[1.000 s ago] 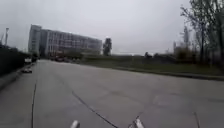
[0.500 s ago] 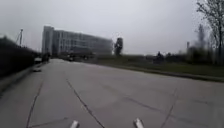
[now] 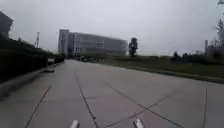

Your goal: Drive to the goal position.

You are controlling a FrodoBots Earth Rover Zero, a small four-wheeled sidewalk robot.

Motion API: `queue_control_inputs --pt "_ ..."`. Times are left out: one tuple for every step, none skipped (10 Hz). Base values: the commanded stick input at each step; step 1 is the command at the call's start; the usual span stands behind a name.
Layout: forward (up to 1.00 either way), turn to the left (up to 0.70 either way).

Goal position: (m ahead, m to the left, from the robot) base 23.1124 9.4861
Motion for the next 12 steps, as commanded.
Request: queue_control_inputs --pt "0.85 0.0" --pt "0.85 0.0" --pt "0.85 0.0" --pt "0.85 0.0" --pt "0.85 0.0" --pt "0.88 0.0" --pt "0.95 0.0" --pt "1.0 -0.08" --pt "1.0 -0.37" --pt "1.0 -0.37" --pt "1.0 -0.09" --pt "1.0 0.0"
